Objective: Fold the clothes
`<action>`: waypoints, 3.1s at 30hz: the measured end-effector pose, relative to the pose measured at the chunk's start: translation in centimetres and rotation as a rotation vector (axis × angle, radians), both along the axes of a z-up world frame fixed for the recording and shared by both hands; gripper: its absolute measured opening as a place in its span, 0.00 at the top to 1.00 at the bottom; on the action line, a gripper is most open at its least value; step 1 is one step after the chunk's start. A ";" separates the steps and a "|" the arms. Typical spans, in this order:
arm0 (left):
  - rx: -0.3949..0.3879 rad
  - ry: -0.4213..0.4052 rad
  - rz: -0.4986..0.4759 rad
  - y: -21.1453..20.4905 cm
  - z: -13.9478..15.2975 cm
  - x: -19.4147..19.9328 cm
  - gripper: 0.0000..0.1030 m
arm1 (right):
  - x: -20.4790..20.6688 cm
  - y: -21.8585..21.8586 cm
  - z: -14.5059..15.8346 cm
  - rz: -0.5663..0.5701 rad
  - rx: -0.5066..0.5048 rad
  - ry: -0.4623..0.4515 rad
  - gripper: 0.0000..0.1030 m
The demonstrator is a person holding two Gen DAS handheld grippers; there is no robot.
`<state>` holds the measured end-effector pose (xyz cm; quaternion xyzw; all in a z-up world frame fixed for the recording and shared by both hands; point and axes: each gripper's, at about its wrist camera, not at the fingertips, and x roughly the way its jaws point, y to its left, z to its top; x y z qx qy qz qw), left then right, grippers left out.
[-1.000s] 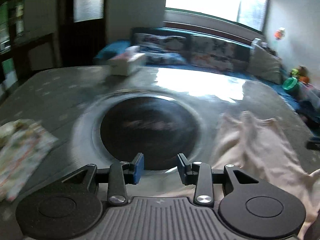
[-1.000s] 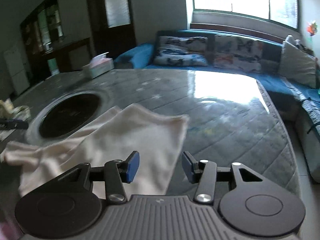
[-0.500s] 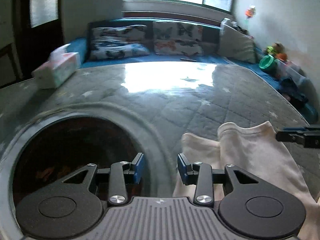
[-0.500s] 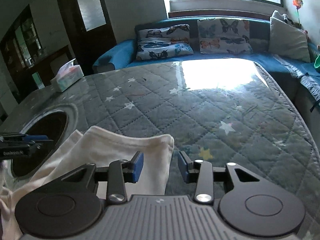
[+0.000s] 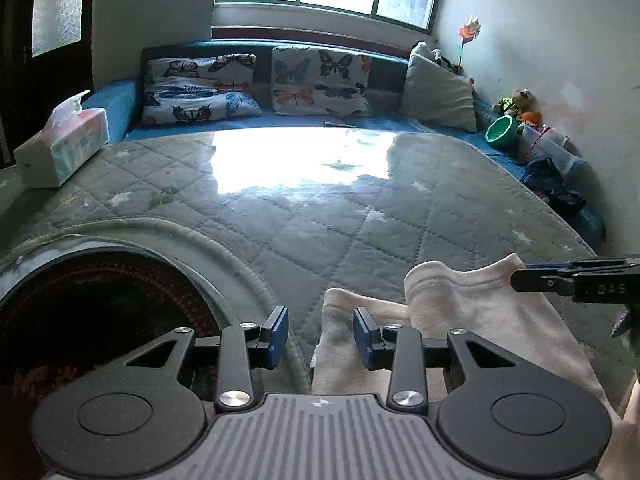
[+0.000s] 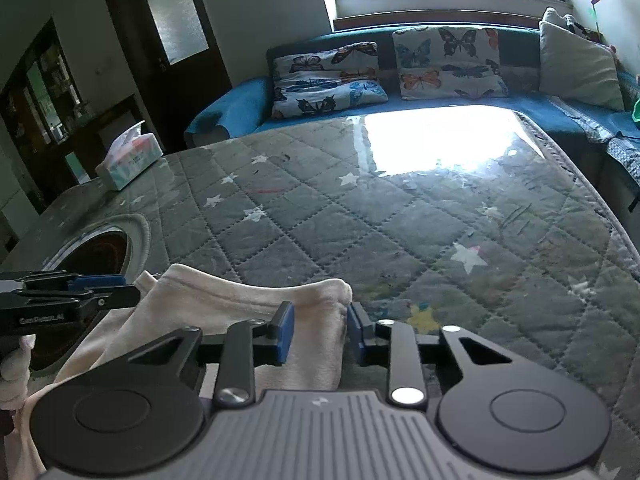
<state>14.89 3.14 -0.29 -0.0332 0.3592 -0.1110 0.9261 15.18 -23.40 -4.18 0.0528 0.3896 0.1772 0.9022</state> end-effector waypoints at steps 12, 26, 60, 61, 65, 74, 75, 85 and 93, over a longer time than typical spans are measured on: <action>0.041 -0.050 0.000 -0.6 0.2 0.4 0.96 | -0.3 0.2 0.2 -0.021 -0.039 -0.042 0.96; 0.065 -0.051 0.195 3.9 -0.3 2.2 0.89 | 1.0 -0.4 -0.6 -0.092 -0.136 -0.084 0.94; -0.034 -0.084 0.116 4.6 1.4 -19.7 0.73 | -18.0 8.4 1.3 0.417 -0.198 -0.108 0.56; -0.031 -0.096 0.156 5.4 1.8 -20.6 0.72 | -18.1 8.4 1.3 0.414 -0.196 -0.109 0.55; 0.019 -0.116 0.361 8.8 2.8 -24.0 0.62 | -18.1 7.9 1.4 0.391 -0.177 -0.105 0.52; 0.140 -0.034 0.644 13.8 1.2 -26.8 0.53 | -18.5 7.6 1.3 0.381 -0.169 -0.096 0.51; 0.139 -0.021 0.651 13.9 1.0 -26.8 0.53 | -18.5 7.7 1.3 0.379 -0.172 -0.098 0.51; 0.148 -0.031 0.599 14.8 0.4 -25.4 0.91 | -18.6 7.8 1.1 0.372 -0.178 -0.088 0.48; 0.375 -0.102 0.501 14.7 2.0 -20.9 0.92 | -18.5 7.7 0.8 0.378 -0.184 -0.078 0.47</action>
